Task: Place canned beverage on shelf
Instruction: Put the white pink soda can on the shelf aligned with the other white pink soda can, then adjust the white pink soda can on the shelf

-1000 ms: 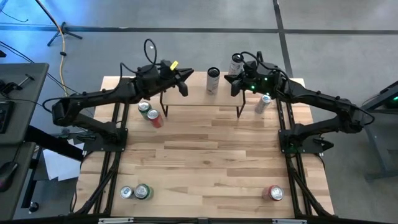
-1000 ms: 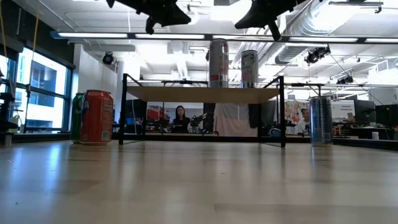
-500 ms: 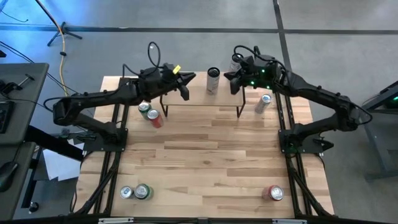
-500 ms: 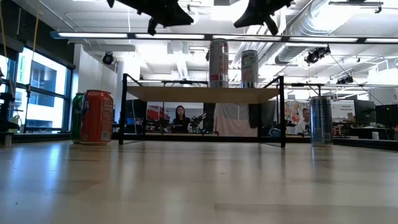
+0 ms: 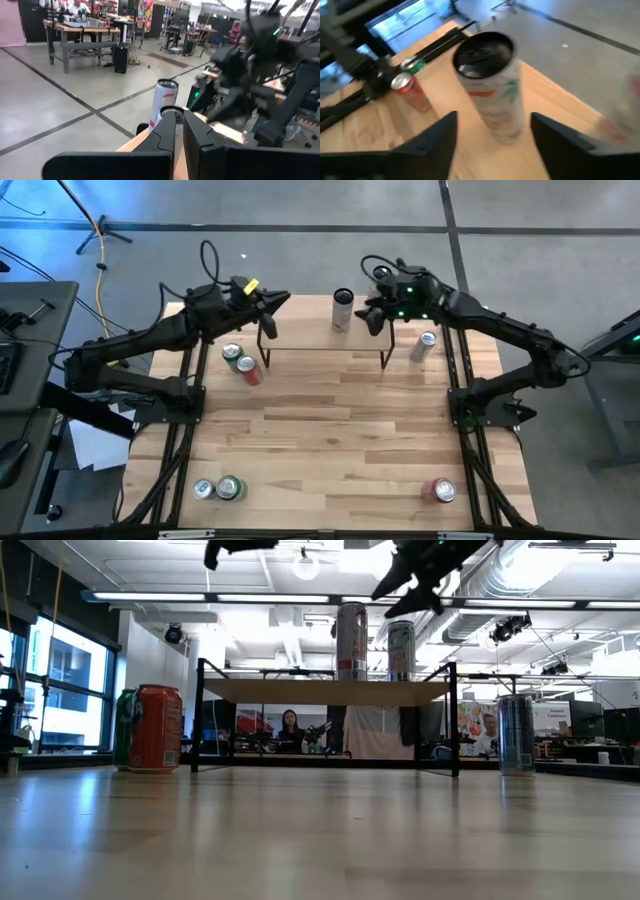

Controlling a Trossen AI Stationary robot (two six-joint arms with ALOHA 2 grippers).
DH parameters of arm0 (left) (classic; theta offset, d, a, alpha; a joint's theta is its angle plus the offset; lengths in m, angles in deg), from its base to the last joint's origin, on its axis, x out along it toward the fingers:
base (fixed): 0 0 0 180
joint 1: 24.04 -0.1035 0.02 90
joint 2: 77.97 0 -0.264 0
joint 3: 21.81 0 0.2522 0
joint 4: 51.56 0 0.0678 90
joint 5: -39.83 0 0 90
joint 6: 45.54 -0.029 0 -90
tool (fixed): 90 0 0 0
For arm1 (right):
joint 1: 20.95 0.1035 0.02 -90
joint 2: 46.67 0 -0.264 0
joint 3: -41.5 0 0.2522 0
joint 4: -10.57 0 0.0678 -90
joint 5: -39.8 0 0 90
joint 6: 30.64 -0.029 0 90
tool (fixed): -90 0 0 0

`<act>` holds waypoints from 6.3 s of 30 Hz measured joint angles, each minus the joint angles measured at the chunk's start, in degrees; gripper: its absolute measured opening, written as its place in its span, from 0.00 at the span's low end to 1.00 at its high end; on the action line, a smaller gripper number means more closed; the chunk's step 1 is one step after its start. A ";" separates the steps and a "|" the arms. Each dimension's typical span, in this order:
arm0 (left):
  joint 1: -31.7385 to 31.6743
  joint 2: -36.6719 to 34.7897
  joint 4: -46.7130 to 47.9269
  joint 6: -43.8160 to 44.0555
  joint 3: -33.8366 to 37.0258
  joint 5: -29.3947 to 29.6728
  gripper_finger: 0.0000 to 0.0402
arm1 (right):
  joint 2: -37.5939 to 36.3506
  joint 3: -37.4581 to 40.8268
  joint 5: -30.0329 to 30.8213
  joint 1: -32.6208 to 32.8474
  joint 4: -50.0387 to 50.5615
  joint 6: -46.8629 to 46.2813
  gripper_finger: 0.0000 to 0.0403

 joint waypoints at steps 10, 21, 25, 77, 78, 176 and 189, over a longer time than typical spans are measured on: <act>0.00 -2.81 1.79 1.55 -0.02 0.01 0.00 | 5.77 0.11 0.61 -1.15 -4.71 11.35 0.85; 0.00 -2.83 2.59 1.59 -0.02 0.02 0.00 | 6.79 0.11 -6.59 -3.04 -11.93 14.85 0.85; 0.00 -2.83 2.53 2.10 -0.02 0.01 0.00 | 8.96 0.09 -7.82 -3.05 -15.06 15.68 0.85; -0.04 -3.00 5.42 2.86 -0.02 -0.16 0.00 | 1.10 0.11 46.56 13.93 0.14 -17.02 0.59; -0.04 -3.00 5.51 2.86 -0.02 -0.16 0.00 | 1.10 0.11 48.07 14.07 0.62 -18.82 0.59; -0.02 -3.00 5.29 7.55 -0.02 -1.91 0.00 | 21.27 -48.90 16.67 -16.87 32.26 -3.96 0.07; -0.04 -3.00 5.31 9.22 -0.02 -3.27 0.00 | 32.17 -56.84 0.34 -23.58 47.87 -2.23 0.00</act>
